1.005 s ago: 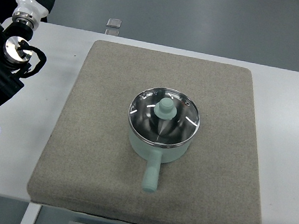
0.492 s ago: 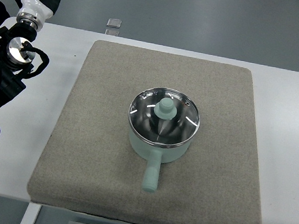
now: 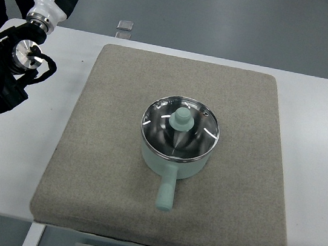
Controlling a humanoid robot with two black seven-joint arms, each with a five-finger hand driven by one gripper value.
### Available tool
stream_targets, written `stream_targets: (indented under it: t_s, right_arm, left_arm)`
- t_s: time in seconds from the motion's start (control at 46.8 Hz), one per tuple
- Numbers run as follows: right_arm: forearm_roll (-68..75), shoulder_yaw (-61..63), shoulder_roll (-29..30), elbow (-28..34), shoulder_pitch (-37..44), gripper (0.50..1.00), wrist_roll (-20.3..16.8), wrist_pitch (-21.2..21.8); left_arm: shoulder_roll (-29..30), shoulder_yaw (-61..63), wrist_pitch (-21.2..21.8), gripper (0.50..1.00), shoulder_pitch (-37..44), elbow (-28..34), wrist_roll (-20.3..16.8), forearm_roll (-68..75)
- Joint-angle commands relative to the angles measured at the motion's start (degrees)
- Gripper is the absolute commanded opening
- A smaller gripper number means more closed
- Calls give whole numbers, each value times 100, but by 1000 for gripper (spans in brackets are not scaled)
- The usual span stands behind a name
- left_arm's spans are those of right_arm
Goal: Place lid left of pot with left hand
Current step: 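Raise the left hand and swing it over the saucepan lid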
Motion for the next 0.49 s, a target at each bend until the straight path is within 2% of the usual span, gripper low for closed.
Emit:
stream_targets:
  t_s: [0.0, 0.235, 0.47]
  right_arm:
    - [0, 0, 0, 0, 0, 924, 0, -1]
    - [0, 0, 0, 0, 9, 924, 0, -1]
    - [0, 0, 0, 0, 0, 924, 0, -1]
  left_arm:
    - [56, 398, 168, 992, -211, -137, 0, 163]
    - [566, 909, 458, 992, -703, -1104, 9, 1120]
    - [707, 1418, 458, 992, -1055, -1526, 9, 2913]
